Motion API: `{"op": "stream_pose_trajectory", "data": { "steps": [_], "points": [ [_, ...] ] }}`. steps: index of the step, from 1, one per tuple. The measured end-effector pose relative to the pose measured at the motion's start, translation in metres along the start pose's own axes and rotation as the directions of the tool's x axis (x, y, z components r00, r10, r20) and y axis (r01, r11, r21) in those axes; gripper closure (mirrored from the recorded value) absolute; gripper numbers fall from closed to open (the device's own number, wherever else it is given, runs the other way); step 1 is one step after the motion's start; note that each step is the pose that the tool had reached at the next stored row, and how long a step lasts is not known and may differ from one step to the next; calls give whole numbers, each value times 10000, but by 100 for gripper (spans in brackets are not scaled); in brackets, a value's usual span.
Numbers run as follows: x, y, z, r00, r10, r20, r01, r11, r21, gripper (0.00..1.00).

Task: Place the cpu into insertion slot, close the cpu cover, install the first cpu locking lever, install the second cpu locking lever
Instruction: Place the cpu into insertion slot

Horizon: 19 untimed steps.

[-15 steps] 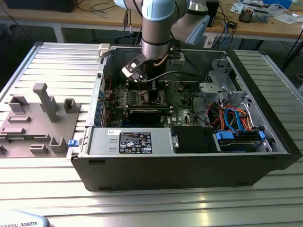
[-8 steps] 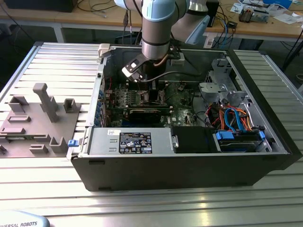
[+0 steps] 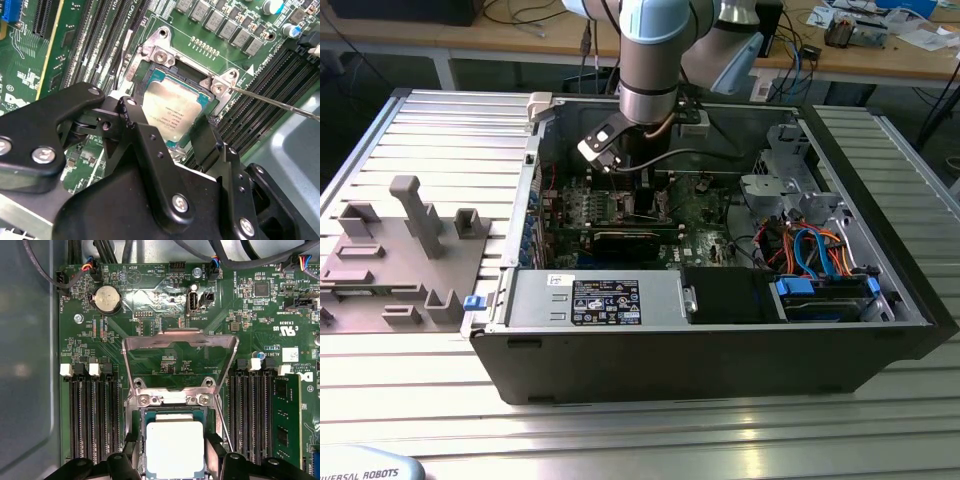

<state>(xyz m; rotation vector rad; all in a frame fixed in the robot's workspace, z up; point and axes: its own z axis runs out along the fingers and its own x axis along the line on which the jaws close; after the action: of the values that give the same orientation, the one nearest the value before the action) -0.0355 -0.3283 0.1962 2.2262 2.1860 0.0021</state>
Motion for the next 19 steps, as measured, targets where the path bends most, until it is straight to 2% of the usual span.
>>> {"op": "stream_pose_trajectory", "data": {
  "steps": [6,11,16,17,19],
  "points": [
    [-2,1,-59,10000,-1,18,1,10000,2,38],
    [-3,2,-139,10000,-1,18,1,10000,2,38],
    [-4,3,-207,10000,-3,84,3,10000,2,38],
    [-4,3,-214,10000,-3,87,3,10000,1,40],
    [-4,3,-227,10000,-2,87,2,10000,1,53]
  ]
}}
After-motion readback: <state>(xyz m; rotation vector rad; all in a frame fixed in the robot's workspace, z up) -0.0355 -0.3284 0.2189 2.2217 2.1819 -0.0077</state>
